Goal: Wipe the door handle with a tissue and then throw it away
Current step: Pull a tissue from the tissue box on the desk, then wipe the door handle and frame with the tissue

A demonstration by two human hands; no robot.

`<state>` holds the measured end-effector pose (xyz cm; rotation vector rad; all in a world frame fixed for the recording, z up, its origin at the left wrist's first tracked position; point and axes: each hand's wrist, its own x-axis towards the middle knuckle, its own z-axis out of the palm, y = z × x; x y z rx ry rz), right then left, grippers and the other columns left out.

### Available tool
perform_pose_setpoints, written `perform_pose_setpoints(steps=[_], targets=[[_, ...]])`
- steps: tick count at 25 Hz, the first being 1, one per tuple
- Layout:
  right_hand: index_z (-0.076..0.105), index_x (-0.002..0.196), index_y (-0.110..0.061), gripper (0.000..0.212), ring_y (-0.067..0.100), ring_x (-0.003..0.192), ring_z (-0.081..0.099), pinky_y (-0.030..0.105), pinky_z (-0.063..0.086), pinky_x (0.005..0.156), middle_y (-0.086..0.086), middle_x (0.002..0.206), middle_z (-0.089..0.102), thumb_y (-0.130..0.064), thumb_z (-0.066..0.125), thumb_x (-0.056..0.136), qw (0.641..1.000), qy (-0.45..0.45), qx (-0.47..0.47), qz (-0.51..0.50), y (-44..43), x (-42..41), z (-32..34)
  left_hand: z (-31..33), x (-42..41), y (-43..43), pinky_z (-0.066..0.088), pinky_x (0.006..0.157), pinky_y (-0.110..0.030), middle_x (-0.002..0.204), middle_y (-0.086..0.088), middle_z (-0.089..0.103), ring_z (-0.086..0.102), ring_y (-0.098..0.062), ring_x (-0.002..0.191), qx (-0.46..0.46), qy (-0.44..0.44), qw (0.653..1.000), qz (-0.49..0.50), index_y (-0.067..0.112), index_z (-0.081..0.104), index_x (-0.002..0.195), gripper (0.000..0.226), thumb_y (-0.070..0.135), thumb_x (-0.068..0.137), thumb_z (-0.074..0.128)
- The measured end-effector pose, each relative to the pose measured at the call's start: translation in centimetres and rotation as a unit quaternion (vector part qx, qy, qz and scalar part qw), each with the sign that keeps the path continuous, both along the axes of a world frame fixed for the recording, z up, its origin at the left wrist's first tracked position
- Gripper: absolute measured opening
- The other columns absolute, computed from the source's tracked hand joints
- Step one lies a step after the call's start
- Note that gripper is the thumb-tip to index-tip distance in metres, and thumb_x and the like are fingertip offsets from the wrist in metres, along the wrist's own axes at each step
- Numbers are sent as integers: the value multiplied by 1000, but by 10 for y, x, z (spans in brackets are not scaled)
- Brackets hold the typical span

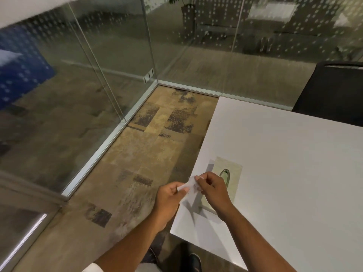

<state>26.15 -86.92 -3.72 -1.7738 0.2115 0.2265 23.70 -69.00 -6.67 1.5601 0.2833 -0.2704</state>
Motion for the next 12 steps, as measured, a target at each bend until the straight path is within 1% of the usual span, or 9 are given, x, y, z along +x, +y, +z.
perform_pose_setpoints(steps=[1,2,4,5,6,7,8,10,12], targets=[[69,83,-15,26,19,84,70,32,59,77,1,84,71,-32,65,102,1000,-2,-18,9,12,3,0,2,-4,12,62,76,-27,99,1,84,80,-22,92,-11,18,999,28,33,86,101,9,30,99,78],[69,82,-15,26,19,85,69,31,60,79,0,85,70,-33,66,101,1000,-2,-22,17,24,6,0,4,-8,26,64,81,-32,105,-2,85,81,-25,99,-28,40,997,53,30,85,106,11,29,101,76],[67,82,-14,31,19,85,70,28,62,75,2,85,70,-37,65,101,999,13,7,43,53,12,1,9,-15,54,65,91,-44,116,-11,82,79,-31,110,-85,73,989,98,17,81,119,20,25,102,72],[65,81,-14,33,19,83,71,24,60,71,2,83,69,-40,65,101,998,24,28,57,69,15,3,13,-19,68,65,91,-46,119,-15,81,78,-33,112,-113,81,983,121,10,78,123,24,22,104,70],[65,82,-14,34,19,81,72,21,59,68,1,82,69,-42,65,101,996,35,49,72,87,17,4,17,-23,83,66,89,-46,120,-18,80,78,-34,111,-134,82,977,143,5,76,124,25,19,104,69],[67,85,-14,33,19,80,73,21,58,68,0,82,71,-43,65,100,992,46,73,88,105,20,7,22,-27,98,66,82,-44,118,-20,80,79,-32,106,-147,79,972,164,2,75,122,24,16,105,68],[70,91,-15,29,19,82,74,23,60,70,-1,84,74,-43,67,99,987,60,101,107,123,21,9,26,-31,114,66,75,-40,114,-21,81,81,-30,98,-153,77,968,185,0,75,119,22,14,104,68],[74,106,-18,22,22,90,77,34,65,78,-1,96,79,-38,72,97,973,92,146,156,167,24,15,33,-43,153,63,63,-34,106,-21,81,80,-26,86,-166,69,958,225,-1,76,115,18,11,103,69],[75,111,-15,20,26,95,78,39,65,80,8,103,81,-25,79,93,958,118,162,204,210,24,20,39,-54,193,63,65,-36,108,-24,80,78,-28,90,-182,58,950,248,-2,76,114,18,11,102,69]])
